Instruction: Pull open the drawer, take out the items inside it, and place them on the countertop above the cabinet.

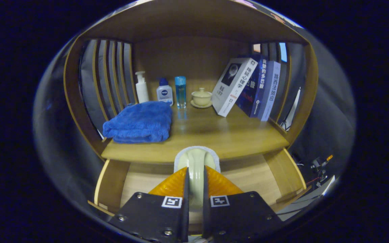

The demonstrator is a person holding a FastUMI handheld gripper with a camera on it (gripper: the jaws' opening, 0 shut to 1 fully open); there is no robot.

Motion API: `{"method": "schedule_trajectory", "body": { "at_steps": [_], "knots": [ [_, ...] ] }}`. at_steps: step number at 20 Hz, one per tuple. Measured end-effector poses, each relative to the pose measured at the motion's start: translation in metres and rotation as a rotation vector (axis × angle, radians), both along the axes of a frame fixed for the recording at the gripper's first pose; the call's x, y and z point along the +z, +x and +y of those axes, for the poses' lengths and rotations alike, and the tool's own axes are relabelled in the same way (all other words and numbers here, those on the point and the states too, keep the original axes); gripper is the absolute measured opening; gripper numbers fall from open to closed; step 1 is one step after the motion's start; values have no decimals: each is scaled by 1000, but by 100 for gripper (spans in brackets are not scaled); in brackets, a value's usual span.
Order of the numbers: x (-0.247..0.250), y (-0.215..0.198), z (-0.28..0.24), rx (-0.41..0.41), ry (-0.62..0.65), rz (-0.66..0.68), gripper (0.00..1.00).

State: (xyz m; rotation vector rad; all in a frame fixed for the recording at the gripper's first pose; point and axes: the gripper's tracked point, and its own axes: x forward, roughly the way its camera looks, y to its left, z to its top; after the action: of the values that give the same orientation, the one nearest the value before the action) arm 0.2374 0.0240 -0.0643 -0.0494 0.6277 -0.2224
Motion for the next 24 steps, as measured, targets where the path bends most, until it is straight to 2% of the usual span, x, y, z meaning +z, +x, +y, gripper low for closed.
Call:
{"method": "schedule_trajectory", "body": {
  "at_steps": [11, 24],
  "knots": [
    [8, 89, -33, 15, 52, -22, 16],
    [-8, 144, -47, 62, 77, -7, 16]
  ]
}}
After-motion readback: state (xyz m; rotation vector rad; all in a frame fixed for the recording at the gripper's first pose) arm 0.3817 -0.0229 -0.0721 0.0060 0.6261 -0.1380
